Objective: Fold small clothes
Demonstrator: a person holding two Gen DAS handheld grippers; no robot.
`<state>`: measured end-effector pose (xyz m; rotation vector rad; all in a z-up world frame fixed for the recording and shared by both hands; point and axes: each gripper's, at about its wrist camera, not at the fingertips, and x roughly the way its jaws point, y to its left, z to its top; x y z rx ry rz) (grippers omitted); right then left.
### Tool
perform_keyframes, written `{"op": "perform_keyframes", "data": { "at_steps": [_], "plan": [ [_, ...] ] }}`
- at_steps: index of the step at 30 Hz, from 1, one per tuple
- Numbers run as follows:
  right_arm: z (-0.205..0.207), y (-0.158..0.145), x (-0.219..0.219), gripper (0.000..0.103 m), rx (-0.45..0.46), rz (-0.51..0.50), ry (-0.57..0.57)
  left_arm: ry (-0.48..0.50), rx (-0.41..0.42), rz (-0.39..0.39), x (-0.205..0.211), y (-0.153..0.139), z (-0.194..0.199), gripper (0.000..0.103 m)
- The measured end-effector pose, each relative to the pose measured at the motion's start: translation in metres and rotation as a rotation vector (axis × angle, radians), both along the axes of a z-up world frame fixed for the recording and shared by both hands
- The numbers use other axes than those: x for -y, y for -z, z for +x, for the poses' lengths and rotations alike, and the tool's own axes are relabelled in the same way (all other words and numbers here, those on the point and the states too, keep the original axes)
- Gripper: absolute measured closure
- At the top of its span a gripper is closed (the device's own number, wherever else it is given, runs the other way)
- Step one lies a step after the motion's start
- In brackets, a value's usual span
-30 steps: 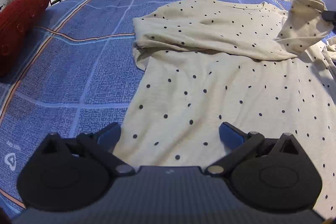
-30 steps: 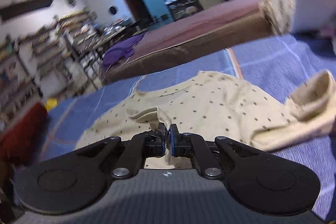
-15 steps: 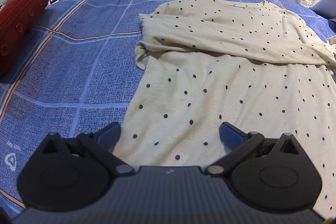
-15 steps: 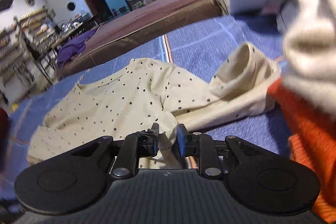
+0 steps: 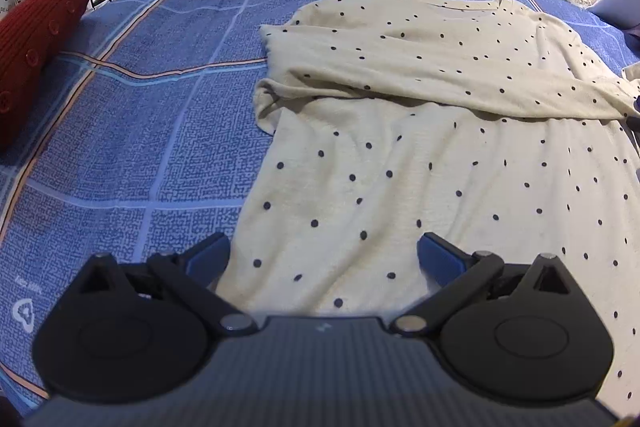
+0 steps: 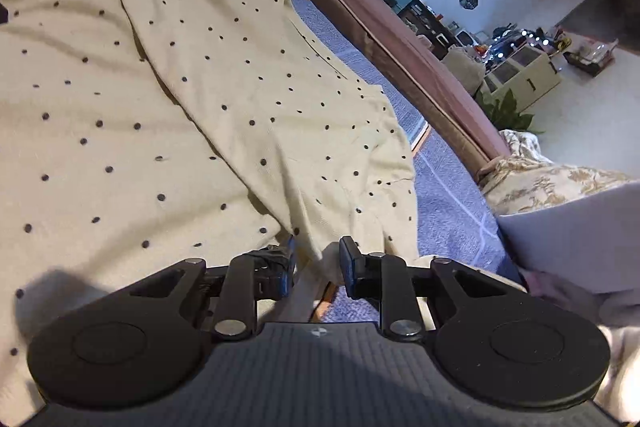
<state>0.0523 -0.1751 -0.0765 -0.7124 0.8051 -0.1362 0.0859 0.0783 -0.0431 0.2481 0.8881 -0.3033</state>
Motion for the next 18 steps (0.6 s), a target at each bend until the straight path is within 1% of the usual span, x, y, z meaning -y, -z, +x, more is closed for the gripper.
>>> {"op": "perform_keyframes", "data": {
  "at_steps": [1, 2, 5, 6, 7, 9, 11, 12, 13, 14, 15, 16, 17, 18],
  "plan": [
    [-0.002, -0.002, -0.001, 0.101, -0.008, -0.014, 0.002, 0.000, 0.000, -0.002, 0.000, 0.000, 0.000, 0.000],
    [-0.002, -0.004, 0.001, 0.102, -0.022, 0.007, -0.001, 0.000, 0.000, -0.004, 0.000, 0.000, 0.000, 0.000],
    [-0.016, -0.032, -0.001, 0.102, -0.032, 0.165, -0.020, 0.004, 0.001, -0.007, -0.001, 0.001, 0.000, 0.000],
    [-0.019, -0.044, -0.005, 0.102, -0.032, 0.232, -0.036, 0.006, 0.001, -0.009, -0.001, 0.001, 0.000, 0.000],
    [-0.025, -0.057, -0.007, 0.102, -0.035, 0.301, -0.051, 0.007, -0.001, -0.011, -0.002, 0.001, 0.000, 0.000],
    [-0.036, -0.088, -0.001, 0.102, -0.033, 0.497, -0.075, 0.006, -0.001, -0.014, -0.002, 0.001, 0.000, 0.000],
    [-0.040, -0.109, 0.011, 0.102, -0.029, 0.656, -0.077, 0.004, 0.001, -0.014, -0.001, 0.002, 0.001, 0.000],
    [-0.040, -0.114, 0.017, 0.102, -0.015, 0.685, -0.063, 0.003, 0.002, -0.013, -0.001, 0.002, 0.001, 0.000],
    [-0.037, -0.115, 0.024, 0.102, 0.016, 0.671, -0.024, 0.002, 0.003, -0.013, -0.001, 0.002, 0.000, 0.000],
    [-0.031, -0.112, 0.032, 0.102, 0.026, 0.642, 0.032, 0.001, 0.005, -0.014, -0.001, 0.002, 0.000, 0.000],
    [-0.021, -0.103, 0.041, 0.102, 0.011, 0.606, 0.101, 0.001, 0.007, -0.014, -0.001, 0.002, 0.000, 0.000],
    [-0.011, -0.095, 0.048, 0.101, 0.001, 0.577, 0.143, 0.001, 0.008, -0.014, -0.001, 0.002, -0.001, 0.000],
    [-0.001, -0.084, 0.055, 0.101, -0.011, 0.554, 0.168, 0.000, 0.008, -0.015, -0.002, 0.001, -0.001, 0.000],
    [0.008, -0.072, 0.059, 0.100, -0.049, 0.534, 0.190, -0.001, 0.007, -0.015, -0.002, 0.001, -0.001, 0.000]
  ]
}}
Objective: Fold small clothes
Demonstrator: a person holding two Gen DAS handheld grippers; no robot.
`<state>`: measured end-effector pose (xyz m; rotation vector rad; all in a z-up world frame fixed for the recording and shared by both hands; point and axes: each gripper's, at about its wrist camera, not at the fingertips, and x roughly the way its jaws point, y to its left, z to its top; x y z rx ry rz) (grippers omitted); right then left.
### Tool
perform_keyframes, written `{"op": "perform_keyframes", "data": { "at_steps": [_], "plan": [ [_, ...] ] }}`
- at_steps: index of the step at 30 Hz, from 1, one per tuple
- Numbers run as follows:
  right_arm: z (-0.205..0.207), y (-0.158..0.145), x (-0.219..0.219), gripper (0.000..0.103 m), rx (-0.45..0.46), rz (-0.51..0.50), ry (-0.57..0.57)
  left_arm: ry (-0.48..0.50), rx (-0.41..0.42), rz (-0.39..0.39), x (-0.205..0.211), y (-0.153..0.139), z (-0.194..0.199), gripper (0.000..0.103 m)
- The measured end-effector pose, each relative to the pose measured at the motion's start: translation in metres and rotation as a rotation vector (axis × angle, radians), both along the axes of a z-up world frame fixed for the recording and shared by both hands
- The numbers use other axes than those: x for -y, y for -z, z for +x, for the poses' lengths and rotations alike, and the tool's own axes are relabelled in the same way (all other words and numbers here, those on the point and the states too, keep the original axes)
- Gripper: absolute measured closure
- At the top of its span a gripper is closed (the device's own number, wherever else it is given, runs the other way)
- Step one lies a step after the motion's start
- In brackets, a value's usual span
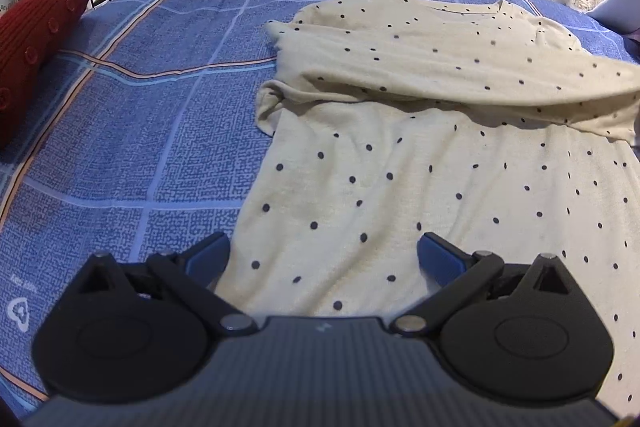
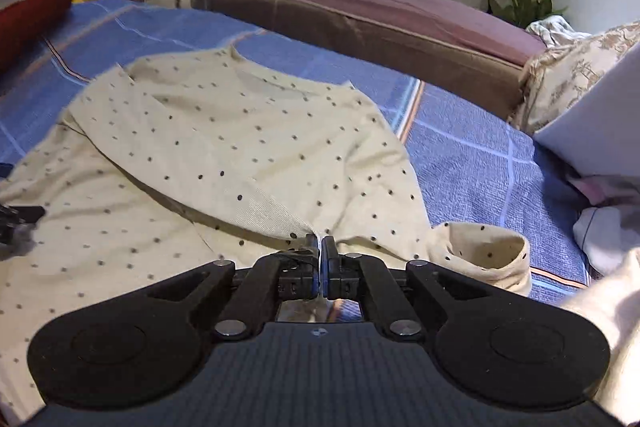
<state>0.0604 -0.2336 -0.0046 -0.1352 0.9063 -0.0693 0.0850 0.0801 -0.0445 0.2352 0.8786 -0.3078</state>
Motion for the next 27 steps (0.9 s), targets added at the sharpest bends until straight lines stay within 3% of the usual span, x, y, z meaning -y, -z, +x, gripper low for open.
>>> {"op": "perform_keyframes", "data": {
  "at_steps": [1, 2, 4, 5, 8, 12, 14, 16, 18, 21, 24, 26, 27],
  "plan": [
    [0.009, 0.013, 0.003, 0.096, -0.052, -0.010, 0.021, 0.001, -0.001, 0.002, 0.000, 0.000, 0.000, 0.000],
    [0.014, 0.021, 0.005, 0.085, -0.068, -0.027, 0.058, 0.004, -0.003, 0.003, 0.000, -0.001, 0.000, 0.000],
    [0.013, 0.029, 0.005, 0.038, -0.049, -0.078, 0.117, 0.009, -0.008, 0.005, -0.001, -0.002, 0.001, 0.000],
    [0.009, 0.029, 0.004, 0.033, -0.026, -0.105, 0.149, 0.014, -0.009, 0.007, -0.001, -0.002, 0.002, 0.000],
    [-0.018, 0.017, 0.000, 0.032, 0.094, -0.081, 0.198, 0.017, 0.031, 0.039, -0.001, -0.007, -0.001, 0.000],
    [-0.047, 0.013, -0.005, 0.026, 0.158, 0.012, 0.247, 0.026, 0.263, 0.148, -0.001, -0.027, -0.008, 0.004],
    [-0.054, 0.021, -0.010, 0.027, 0.167, 0.057, 0.240, 0.039, 0.330, 0.231, 0.003, -0.030, -0.001, 0.004],
    [-0.055, 0.031, -0.016, 0.039, 0.151, 0.070, 0.228, 0.060, 0.340, 0.289, 0.006, -0.027, 0.012, 0.015],
    [-0.053, 0.038, -0.020, 0.040, 0.146, 0.085, 0.240, 0.082, 0.321, 0.297, 0.006, -0.022, 0.026, 0.027],
    [-0.050, 0.039, -0.023, 0.040, 0.160, 0.095, 0.251, 0.092, 0.294, 0.300, 0.007, -0.014, 0.044, 0.031],
    [-0.044, 0.035, -0.029, 0.039, 0.168, 0.029, 0.186, 0.121, 0.294, 0.265, 0.010, -0.011, 0.057, 0.036],
    [-0.042, 0.035, -0.031, 0.039, 0.160, -0.005, 0.168, 0.137, 0.277, 0.225, 0.013, -0.011, 0.067, 0.046],
    [-0.041, 0.035, -0.030, 0.039, 0.157, -0.001, 0.164, 0.142, 0.262, 0.207, 0.015, -0.010, 0.073, 0.060]
  ]
}}
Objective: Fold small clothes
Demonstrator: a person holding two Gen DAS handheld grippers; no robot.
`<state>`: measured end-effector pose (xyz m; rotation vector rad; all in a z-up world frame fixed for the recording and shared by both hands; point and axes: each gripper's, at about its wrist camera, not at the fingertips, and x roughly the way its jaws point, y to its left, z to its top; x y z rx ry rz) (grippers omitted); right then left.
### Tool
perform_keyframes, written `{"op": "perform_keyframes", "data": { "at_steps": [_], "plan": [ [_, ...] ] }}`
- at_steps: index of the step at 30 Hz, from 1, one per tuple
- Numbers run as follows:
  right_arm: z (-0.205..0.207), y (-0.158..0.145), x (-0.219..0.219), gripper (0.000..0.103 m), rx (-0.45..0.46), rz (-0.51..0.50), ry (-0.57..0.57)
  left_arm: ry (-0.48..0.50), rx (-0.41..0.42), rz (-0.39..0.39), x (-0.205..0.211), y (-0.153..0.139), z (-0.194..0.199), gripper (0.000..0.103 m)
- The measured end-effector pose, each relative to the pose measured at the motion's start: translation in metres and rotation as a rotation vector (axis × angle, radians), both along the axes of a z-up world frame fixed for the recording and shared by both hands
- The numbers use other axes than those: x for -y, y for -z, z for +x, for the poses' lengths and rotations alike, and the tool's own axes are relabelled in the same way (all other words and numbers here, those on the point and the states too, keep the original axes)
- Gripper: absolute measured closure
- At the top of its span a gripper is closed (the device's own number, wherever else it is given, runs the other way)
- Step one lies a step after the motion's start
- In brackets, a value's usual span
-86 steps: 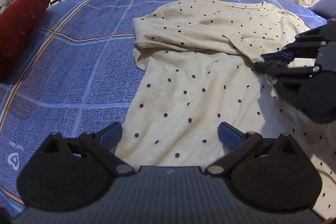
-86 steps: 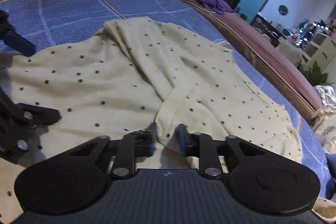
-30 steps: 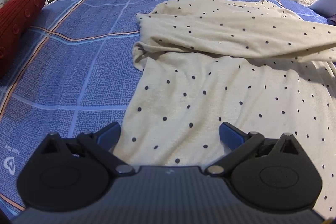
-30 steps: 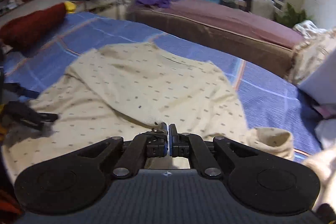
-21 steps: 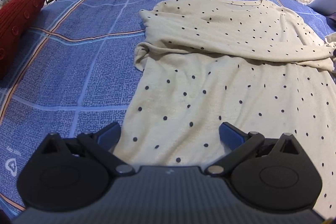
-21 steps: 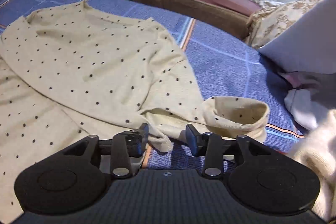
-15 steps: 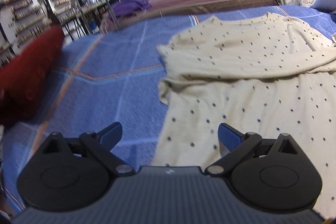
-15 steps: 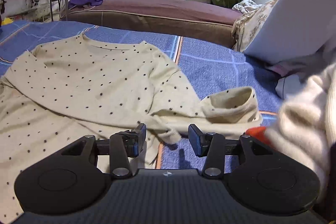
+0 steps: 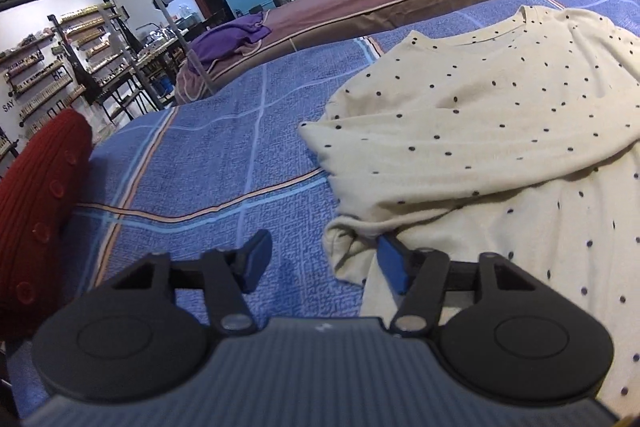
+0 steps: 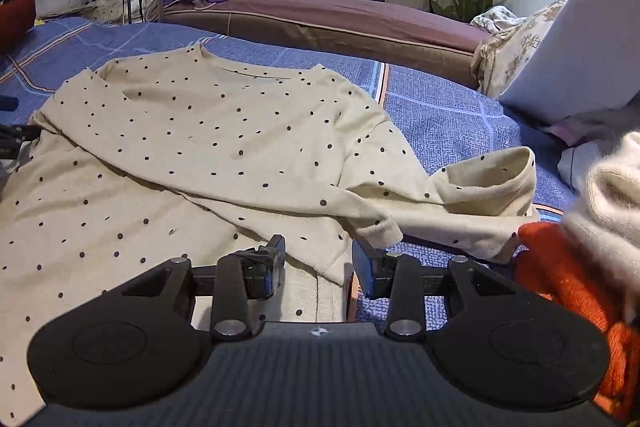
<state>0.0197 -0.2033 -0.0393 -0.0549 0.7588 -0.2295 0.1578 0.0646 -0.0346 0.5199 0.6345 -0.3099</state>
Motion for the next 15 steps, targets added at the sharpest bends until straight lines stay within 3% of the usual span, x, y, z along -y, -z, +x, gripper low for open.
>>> {"op": "perform_keyframes", "data": {
  "at_steps": [1, 3, 6, 8, 12, 15],
  "plan": [
    [0.001, 0.000, 0.001, 0.039, -0.002, 0.009, 0.001, 0.002, -0.018, -0.008, 0.002, 0.001, 0.005, 0.079],
    [0.000, 0.002, 0.002, 0.039, -0.002, 0.026, 0.016, -0.008, -0.051, -0.015, 0.007, 0.006, 0.016, 0.096],
    [-0.005, 0.003, 0.004, 0.039, 0.002, 0.047, 0.037, -0.071, 0.022, -0.045, -0.001, -0.004, 0.015, 0.098],
    [-0.009, 0.002, 0.006, 0.039, 0.008, 0.043, 0.046, -0.138, 0.062, -0.116, -0.019, -0.018, 0.013, 0.098],
    [-0.011, 0.007, 0.019, 0.039, -0.004, 0.070, 0.082, -0.237, -0.038, -0.169, -0.052, -0.012, 0.030, 0.098],
    [-0.007, 0.010, 0.024, 0.039, 0.004, 0.133, 0.090, -0.252, -0.114, -0.202, -0.063, 0.004, 0.039, 0.096]
  ]
}}
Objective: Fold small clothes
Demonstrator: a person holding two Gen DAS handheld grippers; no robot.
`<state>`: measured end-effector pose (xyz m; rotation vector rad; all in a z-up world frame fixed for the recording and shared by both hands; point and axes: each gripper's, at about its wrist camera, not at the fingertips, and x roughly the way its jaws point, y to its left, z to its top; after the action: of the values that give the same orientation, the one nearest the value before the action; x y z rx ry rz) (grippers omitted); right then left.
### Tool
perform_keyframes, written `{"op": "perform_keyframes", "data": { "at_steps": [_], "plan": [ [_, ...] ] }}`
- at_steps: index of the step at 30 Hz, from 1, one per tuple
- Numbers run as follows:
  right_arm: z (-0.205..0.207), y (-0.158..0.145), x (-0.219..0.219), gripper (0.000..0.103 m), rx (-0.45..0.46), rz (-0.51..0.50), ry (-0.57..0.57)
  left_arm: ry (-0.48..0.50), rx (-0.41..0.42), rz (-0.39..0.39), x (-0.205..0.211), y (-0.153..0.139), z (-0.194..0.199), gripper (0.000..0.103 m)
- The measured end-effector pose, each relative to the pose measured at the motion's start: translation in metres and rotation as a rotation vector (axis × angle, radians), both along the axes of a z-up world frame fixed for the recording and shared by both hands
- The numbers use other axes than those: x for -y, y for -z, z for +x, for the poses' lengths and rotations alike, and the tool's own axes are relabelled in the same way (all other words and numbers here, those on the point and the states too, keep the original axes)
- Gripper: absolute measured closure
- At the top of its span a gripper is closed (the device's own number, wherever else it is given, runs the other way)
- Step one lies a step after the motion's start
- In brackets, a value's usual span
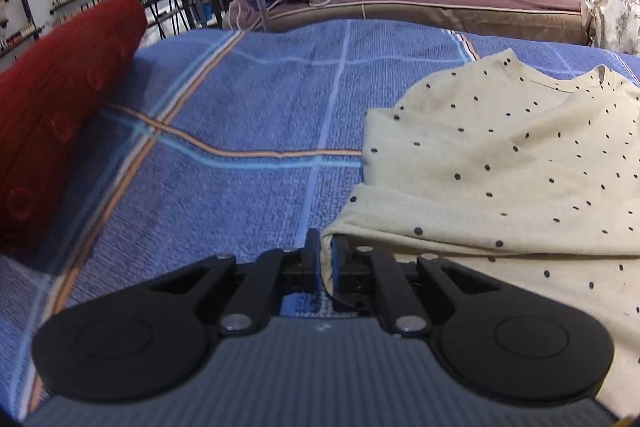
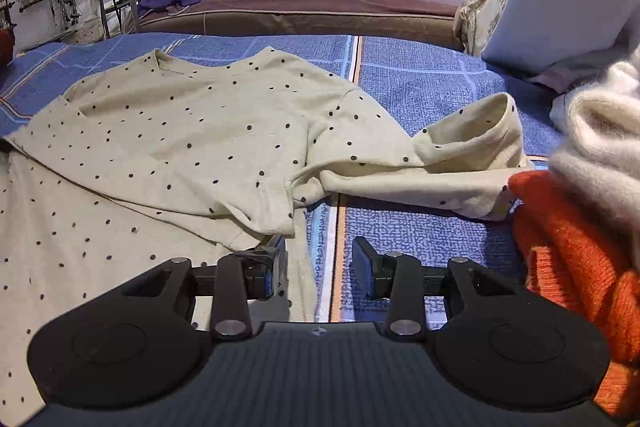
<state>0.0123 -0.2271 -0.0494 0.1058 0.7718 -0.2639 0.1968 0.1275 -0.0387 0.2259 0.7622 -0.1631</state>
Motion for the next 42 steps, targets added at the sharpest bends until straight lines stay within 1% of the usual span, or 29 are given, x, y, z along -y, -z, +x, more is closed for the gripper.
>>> {"op": "perform_keyframes", "data": {
  "at_steps": [1, 2, 4, 7, 9, 10, 12, 14, 15, 16, 17, 18, 20, 21, 23, 26, 27, 29, 30, 31, 32, 33, 34, 35, 37, 39, 42],
  "plan": [
    [0.000, 0.000, -0.001, 0.039, 0.013, 0.016, -0.006, -0.003, 0.008, 0.005, 0.000, 0.001, -0.001, 0.095],
    [0.002, -0.002, -0.002, 0.039, 0.027, 0.028, -0.019, 0.005, 0.016, 0.031, 0.003, 0.001, -0.003, 0.095],
    [0.005, -0.002, -0.008, 0.039, 0.043, 0.017, -0.052, 0.021, 0.027, 0.066, 0.009, 0.002, -0.004, 0.095],
    [0.014, -0.005, -0.018, 0.039, 0.049, -0.118, -0.091, 0.034, 0.025, 0.082, 0.012, 0.003, -0.007, 0.095],
    [0.017, -0.011, -0.028, 0.039, 0.066, -0.185, -0.187, 0.035, 0.017, 0.071, 0.011, 0.003, -0.005, 0.095],
    [0.018, -0.013, -0.033, 0.042, 0.070, -0.209, -0.244, 0.037, 0.015, 0.071, 0.011, 0.003, -0.005, 0.094],
    [0.021, -0.011, -0.045, 0.042, 0.039, -0.260, -0.356, 0.041, 0.014, 0.078, 0.013, 0.003, -0.001, 0.094],
    [0.028, -0.004, -0.053, 0.044, -0.013, -0.311, -0.416, 0.045, 0.013, 0.085, 0.014, 0.003, 0.000, 0.094],
    [0.033, 0.002, -0.054, 0.054, -0.048, -0.330, -0.425, 0.045, 0.013, 0.084, 0.014, 0.003, 0.000, 0.094],
    [0.038, 0.006, -0.054, 0.085, -0.076, -0.335, -0.431, 0.045, 0.013, 0.083, 0.014, 0.003, 0.000, 0.094],
    [0.044, 0.010, -0.052, 0.102, -0.100, -0.335, -0.428, 0.047, 0.014, 0.082, 0.013, 0.004, 0.000, 0.094],
    [0.047, 0.010, -0.049, 0.103, -0.102, -0.325, -0.416, 0.050, 0.015, 0.083, 0.013, 0.004, -0.001, 0.094],
    [0.055, -0.002, -0.040, 0.103, -0.055, -0.250, -0.368, 0.054, 0.020, 0.087, 0.012, 0.004, -0.001, 0.091],
    [0.062, -0.008, -0.034, 0.103, -0.047, -0.216, -0.331, 0.055, 0.022, 0.087, 0.011, 0.005, -0.001, 0.090],
    [0.080, -0.013, -0.023, 0.103, -0.062, -0.192, -0.272, 0.051, 0.020, 0.078, 0.009, 0.004, -0.001, 0.089],
    [0.112, 0.003, -0.001, 0.103, -0.106, -0.154, -0.207, 0.053, 0.022, 0.090, 0.011, 0.005, -0.001, 0.088],
    [0.119, 0.010, 0.003, 0.099, -0.115, -0.139, -0.202, 0.055, 0.025, 0.097, 0.012, 0.005, -0.002, 0.088],
    [0.125, 0.020, 0.003, 0.094, -0.126, -0.145, -0.213, 0.061, 0.030, 0.109, 0.013, 0.005, -0.003, 0.088],
    [0.123, 0.020, 0.002, 0.083, -0.122, -0.149, -0.204, 0.065, 0.032, 0.115, 0.013, 0.005, -0.003, 0.087],
    [0.118, 0.017, 0.002, 0.063, -0.105, -0.149, -0.180, 0.067, 0.034, 0.121, 0.013, 0.005, -0.003, 0.085],
    [0.110, 0.012, 0.002, 0.054, -0.078, -0.140, -0.146, 0.067, 0.037, 0.127, 0.013, 0.005, -0.004, 0.083],
    [0.101, 0.006, 0.003, 0.044, -0.048, -0.129, -0.117, 0.065, 0.041, 0.133, 0.012, 0.005, -0.004, 0.079],
    [0.090, -0.001, 0.003, 0.044, -0.014, -0.118, -0.093, 0.059, 0.045, 0.140, 0.012, 0.005, -0.003, 0.072],
    [0.079, -0.007, 0.003, 0.044, 0.017, -0.103, -0.082, 0.051, 0.049, 0.147, 0.011, 0.005, -0.003, 0.068],
    [0.059, -0.014, 0.002, 0.044, 0.044, -0.055, -0.079, 0.027, 0.053, 0.161, 0.007, 0.003, -0.002, 0.043],
    [0.042, -0.014, 0.000, 0.044, 0.040, 0.021, -0.083, 0.015, 0.039, 0.145, 0.000, 0.000, -0.002, 0.033],
    [0.030, -0.002, -0.006, 0.046, -0.006, 0.115, -0.080, -0.010, 0.009, 0.067, -0.015, -0.009, -0.006, 0.033]
  ]
}}
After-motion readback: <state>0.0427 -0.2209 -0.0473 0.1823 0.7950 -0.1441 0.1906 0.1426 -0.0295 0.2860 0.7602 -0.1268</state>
